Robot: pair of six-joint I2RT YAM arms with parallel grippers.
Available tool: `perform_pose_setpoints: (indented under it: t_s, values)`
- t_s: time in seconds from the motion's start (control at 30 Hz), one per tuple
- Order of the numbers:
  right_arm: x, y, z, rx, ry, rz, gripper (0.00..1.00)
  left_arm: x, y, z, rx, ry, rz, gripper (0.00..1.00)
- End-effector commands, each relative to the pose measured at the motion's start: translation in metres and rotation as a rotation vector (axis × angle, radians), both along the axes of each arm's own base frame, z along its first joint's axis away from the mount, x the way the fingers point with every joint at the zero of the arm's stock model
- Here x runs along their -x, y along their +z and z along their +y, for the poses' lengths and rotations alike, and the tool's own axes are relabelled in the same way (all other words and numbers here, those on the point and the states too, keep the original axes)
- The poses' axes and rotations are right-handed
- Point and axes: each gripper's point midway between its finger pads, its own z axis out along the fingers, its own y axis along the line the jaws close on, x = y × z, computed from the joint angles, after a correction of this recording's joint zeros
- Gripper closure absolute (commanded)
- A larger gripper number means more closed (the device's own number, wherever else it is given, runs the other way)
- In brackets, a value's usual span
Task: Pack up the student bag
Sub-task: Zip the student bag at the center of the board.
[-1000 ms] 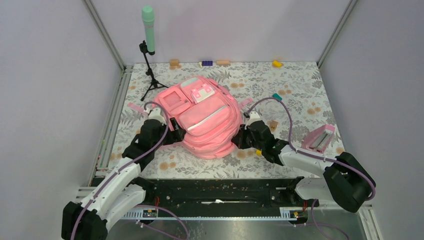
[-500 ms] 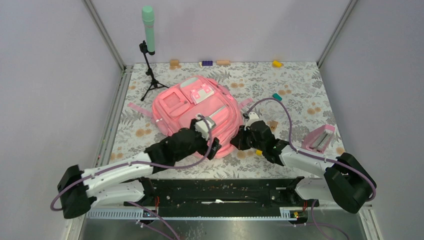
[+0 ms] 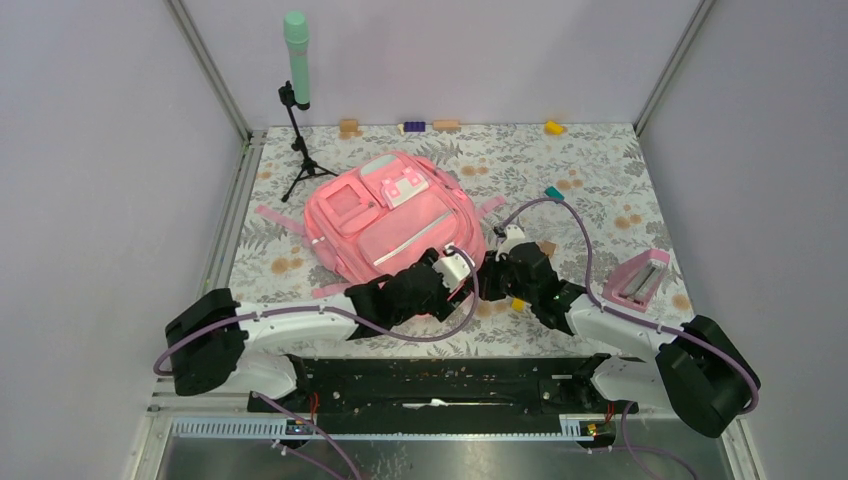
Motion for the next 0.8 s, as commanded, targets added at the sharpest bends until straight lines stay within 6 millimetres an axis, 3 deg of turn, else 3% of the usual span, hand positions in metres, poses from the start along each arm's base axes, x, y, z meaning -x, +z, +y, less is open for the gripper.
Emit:
perform_pose_setpoints:
  t_s: [0.0, 0.2, 0.27, 0.37, 0.5, 0.67, 0.77]
  values:
    - [-0.003, 0.016, 0.004, -0.057, 0.012, -0.032, 1.0, -0.024, 0.018, -0.013, 0.008, 0.065, -0.092, 0.32]
    - [-0.005, 0.016, 0.002, -0.059, 0.005, -0.031, 1.0, -0.04, 0.006, -0.003, -0.091, 0.188, -0.155, 0.34]
    - [-0.007, 0.016, 0.0, -0.061, -0.008, -0.032, 1.0, -0.043, 0.004, 0.0, -0.11, 0.22, -0.184, 0.47]
    - [-0.01, 0.018, -0.001, -0.069, -0.022, -0.034, 1.0, -0.048, -0.001, 0.008, -0.139, 0.278, -0.212, 0.74]
    - [-0.016, 0.017, -0.004, -0.063, -0.043, -0.033, 1.0, -0.047, -0.002, 0.015, -0.153, 0.309, -0.236, 1.0]
    - [-0.027, 0.015, -0.013, -0.041, -0.084, -0.045, 1.0, -0.036, 0.007, 0.017, -0.103, 0.289, -0.217, 1.0]
    - [-0.035, 0.013, -0.021, -0.012, -0.117, -0.056, 1.0, -0.028, 0.002, 0.023, -0.11, 0.281, -0.196, 1.0]
